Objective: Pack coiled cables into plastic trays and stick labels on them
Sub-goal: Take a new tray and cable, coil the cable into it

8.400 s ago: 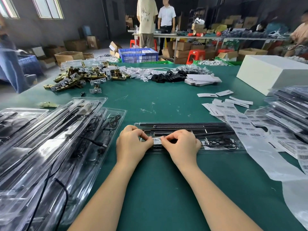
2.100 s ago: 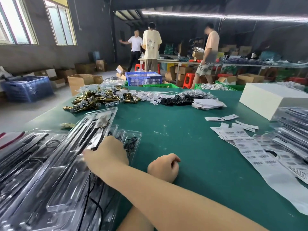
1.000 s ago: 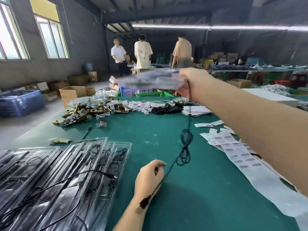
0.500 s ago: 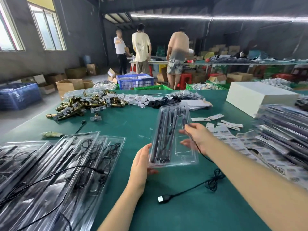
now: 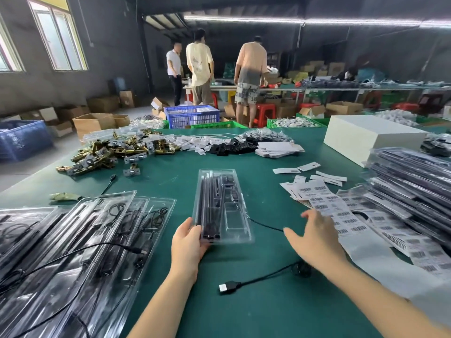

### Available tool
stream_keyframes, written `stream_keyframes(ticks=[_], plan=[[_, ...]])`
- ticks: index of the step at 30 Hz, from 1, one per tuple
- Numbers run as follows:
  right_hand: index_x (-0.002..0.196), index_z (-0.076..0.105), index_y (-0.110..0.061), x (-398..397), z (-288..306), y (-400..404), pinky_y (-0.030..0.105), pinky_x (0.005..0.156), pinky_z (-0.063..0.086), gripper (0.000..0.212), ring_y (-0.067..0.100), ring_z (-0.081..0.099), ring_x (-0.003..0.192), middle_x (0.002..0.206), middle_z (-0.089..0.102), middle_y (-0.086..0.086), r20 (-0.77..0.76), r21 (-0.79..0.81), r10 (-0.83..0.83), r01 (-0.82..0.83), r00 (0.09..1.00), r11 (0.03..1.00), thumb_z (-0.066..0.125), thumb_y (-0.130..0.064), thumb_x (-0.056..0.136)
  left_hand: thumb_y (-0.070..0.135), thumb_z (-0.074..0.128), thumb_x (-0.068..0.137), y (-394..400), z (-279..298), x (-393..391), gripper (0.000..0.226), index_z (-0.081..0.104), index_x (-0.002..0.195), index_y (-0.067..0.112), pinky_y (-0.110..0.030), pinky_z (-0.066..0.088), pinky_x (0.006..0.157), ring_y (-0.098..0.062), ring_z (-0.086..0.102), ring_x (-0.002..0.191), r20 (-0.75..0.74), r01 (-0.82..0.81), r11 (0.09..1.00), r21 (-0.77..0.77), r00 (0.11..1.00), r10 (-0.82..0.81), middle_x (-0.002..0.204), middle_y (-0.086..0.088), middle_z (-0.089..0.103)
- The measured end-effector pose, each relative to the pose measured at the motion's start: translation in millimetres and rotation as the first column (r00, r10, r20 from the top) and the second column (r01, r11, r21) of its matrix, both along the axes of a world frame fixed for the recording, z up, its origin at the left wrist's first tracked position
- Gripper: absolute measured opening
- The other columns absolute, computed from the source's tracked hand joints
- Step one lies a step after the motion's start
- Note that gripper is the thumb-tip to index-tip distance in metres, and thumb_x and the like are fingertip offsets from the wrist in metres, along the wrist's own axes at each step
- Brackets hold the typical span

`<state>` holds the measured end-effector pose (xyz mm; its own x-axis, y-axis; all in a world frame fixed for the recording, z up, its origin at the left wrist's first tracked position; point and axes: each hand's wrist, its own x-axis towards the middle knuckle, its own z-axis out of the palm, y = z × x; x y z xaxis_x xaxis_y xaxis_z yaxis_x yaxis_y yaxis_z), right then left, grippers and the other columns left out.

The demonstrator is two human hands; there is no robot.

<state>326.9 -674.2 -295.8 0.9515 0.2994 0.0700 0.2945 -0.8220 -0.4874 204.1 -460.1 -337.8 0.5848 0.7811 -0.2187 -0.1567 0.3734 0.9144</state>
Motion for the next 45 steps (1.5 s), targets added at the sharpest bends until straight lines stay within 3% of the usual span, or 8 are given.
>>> stream_keyframes(ticks=[6, 16, 21, 25, 33, 35, 40, 45], plan=[[0.122, 0.039, -0.019, -11.1, -13.1, -18.4, 0.031, 0.079, 0.048, 0.054, 0.026, 0.057, 0.104, 0.119, 0.055, 0.004, -0.099, -0.262, 0.015, -0.040, 0.995, 0.964, 0.058, -0.054, 0.086, 0.022, 0.061, 0.088, -7.9, -3.4, -9.0, 0.048, 0.050, 0.135, 0.021, -0.023, 0.032, 0.095, -0.018, 0.042, 0.129, -0.280, -0.018, 0.756, 0.654, 0.923, 0.265, 0.142, -0.002, 0.047], [0.091, 0.056, -0.026, 8.3, 27.8, 15.4, 0.024, 0.065, 0.051, 0.028, 0.012, 0.067, 0.074, 0.082, 0.067, -0.008, -0.024, 0.693, 0.095, -0.052, 0.995, 0.719, 0.080, -0.020, 0.077, 0.015, 0.057, 0.091, -32.7, 19.7, 5.8, 0.041, 0.054, 0.130, 0.023, -0.010, 0.031, 0.098, 0.002, 0.045, 0.117, -0.177, 0.147, 0.365, 0.919, 0.983, 0.050, 0.128, 0.013, 0.051], [0.080, 0.062, -0.028, -1.0, 35.9, 31.6, 0.020, 0.048, 0.051, 0.021, 0.004, 0.062, 0.051, 0.077, 0.066, -0.010, 0.072, 0.723, 0.187, -0.180, 0.980, 0.667, 0.075, -0.011, 0.080, 0.038, 0.048, 0.097, -54.8, 39.8, 35.9, 0.025, 0.070, 0.088, 0.031, -0.025, 0.050, 0.072, -0.004, 0.067, 0.076, -0.276, 0.388, 0.693, 0.607, 0.921, -0.275, 0.084, 0.013, 0.072], [0.078, 0.065, -0.032, -3.5, 36.4, 34.9, 0.010, 0.063, 0.046, 0.026, -0.004, 0.060, 0.066, 0.075, 0.066, -0.014, 0.210, 0.523, 0.285, -0.354, 0.935, 0.775, 0.077, -0.009, 0.076, 0.041, 0.059, 0.091, -61.5, 36.4, 46.8, 0.034, 0.060, 0.122, 0.026, -0.027, 0.050, 0.074, -0.010, 0.064, 0.079, -0.213, 0.359, 0.742, 0.567, 0.933, -0.288, 0.092, 0.006, 0.068], [0.111, 0.058, -0.030, 2.6, 29.9, 32.4, 0.017, 0.074, 0.049, 0.050, 0.000, 0.061, 0.075, 0.092, 0.067, -0.007, 0.188, 0.418, 0.403, -0.444, 0.896, 0.793, 0.071, 0.000, 0.074, 0.026, 0.061, 0.088, -48.9, 34.2, 44.1, 0.053, 0.048, 0.139, 0.023, -0.038, 0.047, 0.088, -0.022, 0.059, 0.103, -0.286, 0.284, -0.046, 0.958, 0.957, -0.048, 0.113, -0.001, 0.066], [0.110, 0.053, -0.035, 8.0, 27.7, 31.1, 0.011, 0.062, 0.042, 0.051, -0.001, 0.052, 0.058, 0.089, 0.064, -0.009, 0.166, 0.477, 0.370, -0.403, 0.914, 0.781, 0.074, -0.005, 0.075, 0.025, 0.057, 0.093, -47.4, 31.7, 45.6, 0.028, 0.060, 0.120, 0.025, -0.037, 0.049, 0.076, -0.021, 0.062, 0.088, -0.301, 0.302, 0.067, 0.951, 0.953, -0.035, 0.095, 0.003, 0.069], [0.085, 0.064, -0.032, 15.0, 3.1, 22.7, 0.020, 0.059, 0.044, 0.008, 0.007, 0.057, 0.061, 0.070, 0.065, -0.008, 0.167, 0.516, 0.128, -0.198, 0.978, 0.834, 0.071, -0.034, 0.085, 0.012, 0.048, 0.098, -53.8, 23.6, 50.3, 0.015, 0.055, 0.086, 0.016, -0.023, 0.052, 0.067, -0.015, 0.070, 0.074, -0.061, 0.253, 0.867, 0.430, 0.966, -0.252, 0.074, 0.005, 0.067], [0.088, 0.057, -0.029, -1.4, -32.1, 29.6, 0.024, 0.053, 0.038, 0.010, 0.008, 0.039, 0.051, 0.057, 0.037, -0.008, 0.156, 0.750, 0.052, -0.152, 0.986, 0.644, 0.067, -0.032, 0.089, 0.011, 0.043, 0.100, -53.7, 15.3, 46.4, 0.016, 0.047, 0.085, 0.014, -0.036, 0.055, 0.068, -0.024, 0.062, 0.059, 0.075, 0.347, 0.874, 0.339, 0.917, -0.393, 0.066, 0.001, 0.054]])
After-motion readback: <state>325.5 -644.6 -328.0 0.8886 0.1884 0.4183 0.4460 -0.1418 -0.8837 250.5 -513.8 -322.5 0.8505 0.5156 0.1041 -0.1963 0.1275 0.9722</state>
